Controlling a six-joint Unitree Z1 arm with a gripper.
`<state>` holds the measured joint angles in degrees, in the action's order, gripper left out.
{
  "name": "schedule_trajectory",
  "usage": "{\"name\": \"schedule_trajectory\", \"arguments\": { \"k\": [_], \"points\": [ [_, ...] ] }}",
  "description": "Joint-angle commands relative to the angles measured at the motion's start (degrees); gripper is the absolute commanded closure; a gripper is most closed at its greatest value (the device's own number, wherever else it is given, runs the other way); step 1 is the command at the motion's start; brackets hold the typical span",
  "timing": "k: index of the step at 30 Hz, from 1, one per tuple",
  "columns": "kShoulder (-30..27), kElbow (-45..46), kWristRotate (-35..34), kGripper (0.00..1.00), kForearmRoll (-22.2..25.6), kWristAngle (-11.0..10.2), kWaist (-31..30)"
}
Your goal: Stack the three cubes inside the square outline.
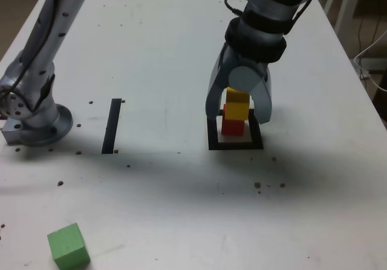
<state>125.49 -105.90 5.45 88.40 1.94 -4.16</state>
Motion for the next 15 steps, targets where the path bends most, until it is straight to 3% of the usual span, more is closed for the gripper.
{"name": "schedule_trajectory", "arguments": {
  "k": [1,15],
  "points": [
    [-2.02,0.35,-0.03,0.01,0.55,-0.58,0.1],
    [-17.84,13.83,-4.91,0.01,0.66,-3.69,-4.72]
  ]
}}
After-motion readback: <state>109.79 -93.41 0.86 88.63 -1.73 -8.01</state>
